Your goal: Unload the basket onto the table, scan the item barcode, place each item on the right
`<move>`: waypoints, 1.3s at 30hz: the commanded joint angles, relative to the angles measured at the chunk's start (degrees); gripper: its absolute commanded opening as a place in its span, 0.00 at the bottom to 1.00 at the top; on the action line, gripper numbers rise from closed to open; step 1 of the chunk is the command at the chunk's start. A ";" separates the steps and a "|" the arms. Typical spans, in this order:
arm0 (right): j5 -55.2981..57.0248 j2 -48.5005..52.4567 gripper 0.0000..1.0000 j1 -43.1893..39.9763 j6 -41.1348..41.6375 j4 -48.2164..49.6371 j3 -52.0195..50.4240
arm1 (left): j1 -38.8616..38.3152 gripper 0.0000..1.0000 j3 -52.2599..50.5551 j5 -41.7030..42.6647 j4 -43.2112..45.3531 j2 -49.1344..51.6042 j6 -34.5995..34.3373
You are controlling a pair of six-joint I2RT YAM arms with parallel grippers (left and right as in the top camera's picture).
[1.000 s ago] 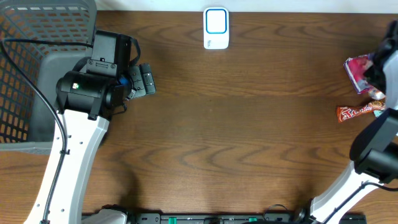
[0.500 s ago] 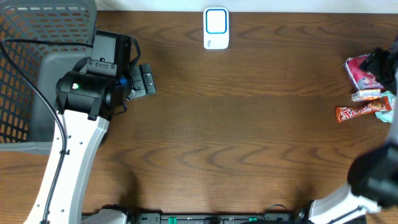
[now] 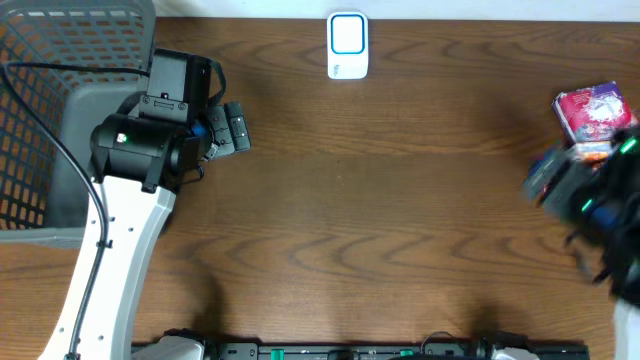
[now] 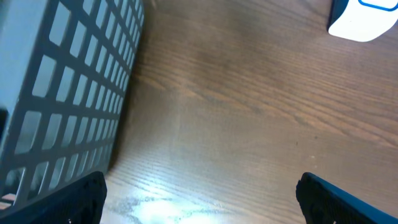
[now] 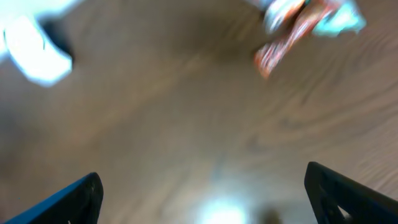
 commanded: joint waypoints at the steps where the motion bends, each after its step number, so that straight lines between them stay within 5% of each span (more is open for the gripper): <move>1: -4.79 -6.21 0.99 3.89 1.92 -1.20 -7.85 | 0.09 0.98 0.83 -0.48 -0.17 0.02 -0.31; 12: -5.62 -13.70 0.99 4.50 1.86 -11.98 -14.01 | 0.09 0.98 0.83 -0.48 -0.17 0.02 -0.31; 21: -2.43 -13.70 0.99 4.52 1.86 -10.91 -14.43 | 0.09 0.98 0.83 -0.48 -0.17 0.02 -0.31; 30: -6.82 -18.27 0.99 4.79 -13.70 5.31 -25.20 | 0.09 0.98 0.83 -0.48 -0.17 0.02 -0.31; 39: -8.44 -35.95 0.99 7.32 -17.09 31.19 -48.39 | 0.09 0.98 0.83 -0.48 -0.17 0.02 -0.31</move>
